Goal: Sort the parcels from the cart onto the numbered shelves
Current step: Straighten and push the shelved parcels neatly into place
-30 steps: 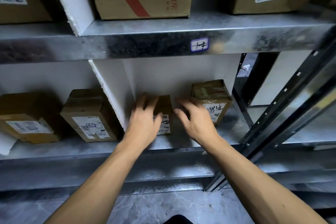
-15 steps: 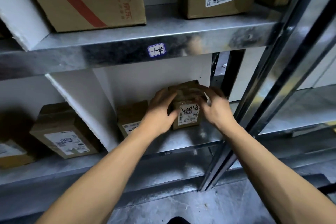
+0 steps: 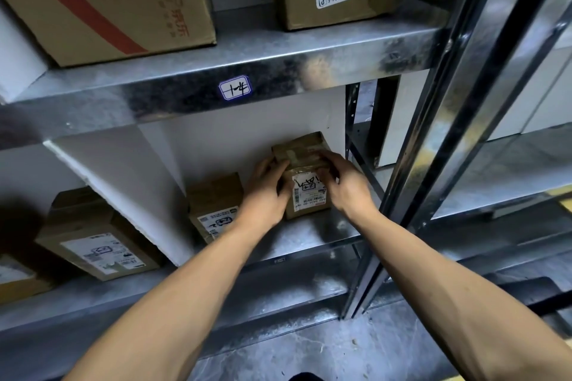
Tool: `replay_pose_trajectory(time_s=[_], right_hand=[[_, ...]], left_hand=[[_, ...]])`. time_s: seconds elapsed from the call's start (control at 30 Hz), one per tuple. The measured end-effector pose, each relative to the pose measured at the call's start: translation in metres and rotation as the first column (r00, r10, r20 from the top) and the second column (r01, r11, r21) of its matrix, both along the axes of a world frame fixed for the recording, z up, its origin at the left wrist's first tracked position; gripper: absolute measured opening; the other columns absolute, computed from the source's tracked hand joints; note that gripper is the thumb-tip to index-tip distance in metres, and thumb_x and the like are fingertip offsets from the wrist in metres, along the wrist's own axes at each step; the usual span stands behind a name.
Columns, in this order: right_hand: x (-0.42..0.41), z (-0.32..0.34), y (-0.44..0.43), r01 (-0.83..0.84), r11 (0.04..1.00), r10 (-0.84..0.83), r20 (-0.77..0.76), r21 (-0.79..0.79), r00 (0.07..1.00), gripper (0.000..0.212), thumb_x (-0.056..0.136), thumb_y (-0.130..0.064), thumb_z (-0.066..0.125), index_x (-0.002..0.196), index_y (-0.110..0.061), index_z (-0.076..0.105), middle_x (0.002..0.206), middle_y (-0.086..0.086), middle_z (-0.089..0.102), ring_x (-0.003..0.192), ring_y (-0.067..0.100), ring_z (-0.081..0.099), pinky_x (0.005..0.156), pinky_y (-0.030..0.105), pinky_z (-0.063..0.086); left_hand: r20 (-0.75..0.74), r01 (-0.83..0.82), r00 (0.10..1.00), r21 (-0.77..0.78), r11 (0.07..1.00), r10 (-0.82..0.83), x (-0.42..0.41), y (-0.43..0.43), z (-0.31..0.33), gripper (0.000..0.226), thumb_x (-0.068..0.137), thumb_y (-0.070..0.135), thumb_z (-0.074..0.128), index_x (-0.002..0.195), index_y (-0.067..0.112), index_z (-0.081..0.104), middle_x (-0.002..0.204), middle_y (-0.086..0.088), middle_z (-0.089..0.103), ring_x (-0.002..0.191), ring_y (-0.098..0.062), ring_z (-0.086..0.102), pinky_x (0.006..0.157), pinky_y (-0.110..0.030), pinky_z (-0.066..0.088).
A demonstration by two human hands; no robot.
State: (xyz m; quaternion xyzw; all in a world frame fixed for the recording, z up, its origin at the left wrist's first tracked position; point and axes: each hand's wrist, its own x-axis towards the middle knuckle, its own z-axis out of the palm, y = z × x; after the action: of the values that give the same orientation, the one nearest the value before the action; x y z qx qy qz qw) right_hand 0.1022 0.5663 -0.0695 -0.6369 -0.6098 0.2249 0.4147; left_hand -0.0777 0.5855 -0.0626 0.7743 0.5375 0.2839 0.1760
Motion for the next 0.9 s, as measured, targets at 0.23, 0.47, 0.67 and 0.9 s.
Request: replay_pose_trajectory(time_s=[0.23, 0.47, 0.67, 0.9], right_hand=[[0.014, 0.002, -0.008, 0.043, 0.999, -0.043, -0.002, 0.013, 0.999, 0.038, 0.099, -0.024, 0.058, 0.137, -0.024, 0.058, 0.132, 0.003, 0.066, 0.118, 0.022, 0.060, 0.087, 0.011, 0.038], [0.025, -0.001, -0.016, 0.076, 0.997, -0.076, 0.005, -0.006, 0.997, 0.040, 0.099, -0.028, 0.058, 0.138, -0.023, 0.056, 0.132, 0.003, 0.064, 0.118, 0.022, 0.059, 0.088, 0.018, 0.037], [0.023, 0.000, -0.014, 0.094, 0.996, -0.093, 0.063, -0.011, 0.994, 0.039, 0.099, -0.027, 0.058, 0.138, -0.018, 0.056, 0.131, 0.009, 0.064, 0.116, 0.028, 0.060, 0.087, 0.022, 0.037], [0.018, 0.018, -0.010, 0.105, 0.991, -0.119, 0.213, 0.078, 0.970, 0.038, 0.097, -0.027, 0.061, 0.133, -0.016, 0.061, 0.138, 0.016, 0.053, 0.121, 0.039, 0.055, 0.097, 0.035, 0.045]], left_hand=[[0.031, 0.042, 0.999, 0.056, 0.998, -0.043, 0.012, -0.008, 0.000, 0.046, 0.093, 0.021, 0.061, 0.137, 0.011, 0.052, 0.143, -0.012, 0.040, 0.127, -0.022, 0.046, 0.104, -0.015, 0.027], [0.020, 0.064, 0.998, 0.021, 0.998, -0.064, 0.028, -0.013, -0.005, 0.050, 0.094, 0.030, 0.059, 0.141, 0.019, 0.046, 0.147, -0.006, 0.032, 0.129, -0.022, 0.045, 0.103, -0.013, 0.023], [-0.046, 0.073, 0.996, 0.009, 0.997, -0.072, 0.027, -0.009, -0.003, 0.053, 0.094, 0.033, 0.058, 0.143, 0.020, 0.044, 0.149, -0.006, 0.031, 0.130, -0.022, 0.042, 0.100, -0.009, 0.018], [-0.093, 0.091, 0.992, 0.079, 0.993, -0.084, 0.005, -0.007, 0.018, 0.052, 0.097, 0.033, 0.054, 0.146, 0.025, 0.040, 0.150, -0.006, 0.035, 0.138, -0.022, 0.032, 0.113, -0.029, 0.027]])
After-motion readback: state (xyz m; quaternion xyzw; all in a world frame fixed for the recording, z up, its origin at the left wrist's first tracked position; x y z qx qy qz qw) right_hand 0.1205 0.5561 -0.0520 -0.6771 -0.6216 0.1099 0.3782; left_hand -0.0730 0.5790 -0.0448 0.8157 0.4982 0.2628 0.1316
